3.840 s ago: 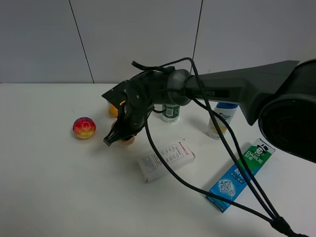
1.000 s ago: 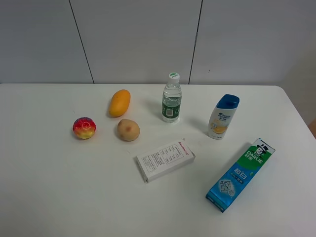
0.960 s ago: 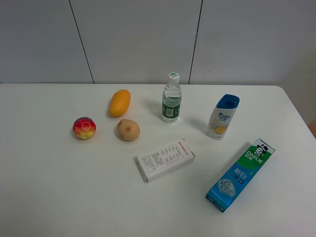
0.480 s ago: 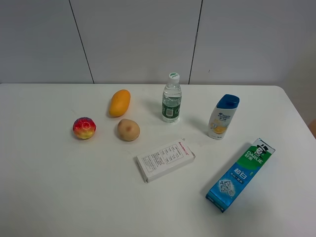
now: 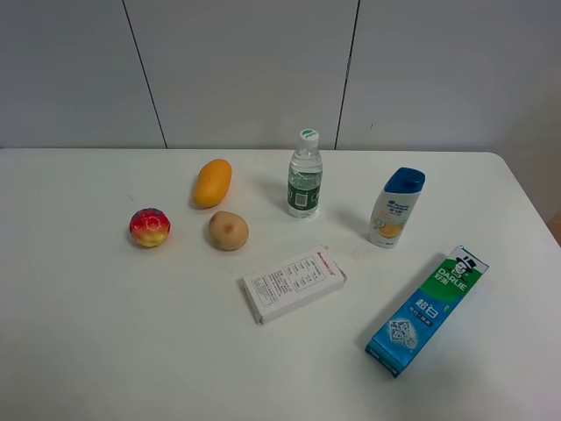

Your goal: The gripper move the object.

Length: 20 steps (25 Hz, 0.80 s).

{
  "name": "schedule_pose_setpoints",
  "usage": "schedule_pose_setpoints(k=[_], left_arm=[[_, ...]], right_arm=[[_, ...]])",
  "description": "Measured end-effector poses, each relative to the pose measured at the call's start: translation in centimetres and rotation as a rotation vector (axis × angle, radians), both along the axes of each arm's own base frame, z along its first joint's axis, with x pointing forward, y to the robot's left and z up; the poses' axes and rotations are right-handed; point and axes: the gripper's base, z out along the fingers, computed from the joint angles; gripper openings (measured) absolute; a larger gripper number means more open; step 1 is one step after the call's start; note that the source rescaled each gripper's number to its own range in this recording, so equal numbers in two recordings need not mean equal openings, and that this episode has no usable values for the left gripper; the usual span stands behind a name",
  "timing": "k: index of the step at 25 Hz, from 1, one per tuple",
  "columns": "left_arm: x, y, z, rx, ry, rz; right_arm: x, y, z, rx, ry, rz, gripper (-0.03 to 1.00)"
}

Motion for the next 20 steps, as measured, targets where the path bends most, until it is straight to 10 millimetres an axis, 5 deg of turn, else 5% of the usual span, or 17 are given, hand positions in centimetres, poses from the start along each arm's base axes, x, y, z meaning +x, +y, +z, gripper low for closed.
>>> schedule_pose_setpoints(k=[20], left_arm=[[0.00, 0.00, 0.00, 0.000, 0.000, 0.000]], right_arm=[[0.04, 0.02, -0.16, -0.001, 0.006, -0.037, 1.00]])
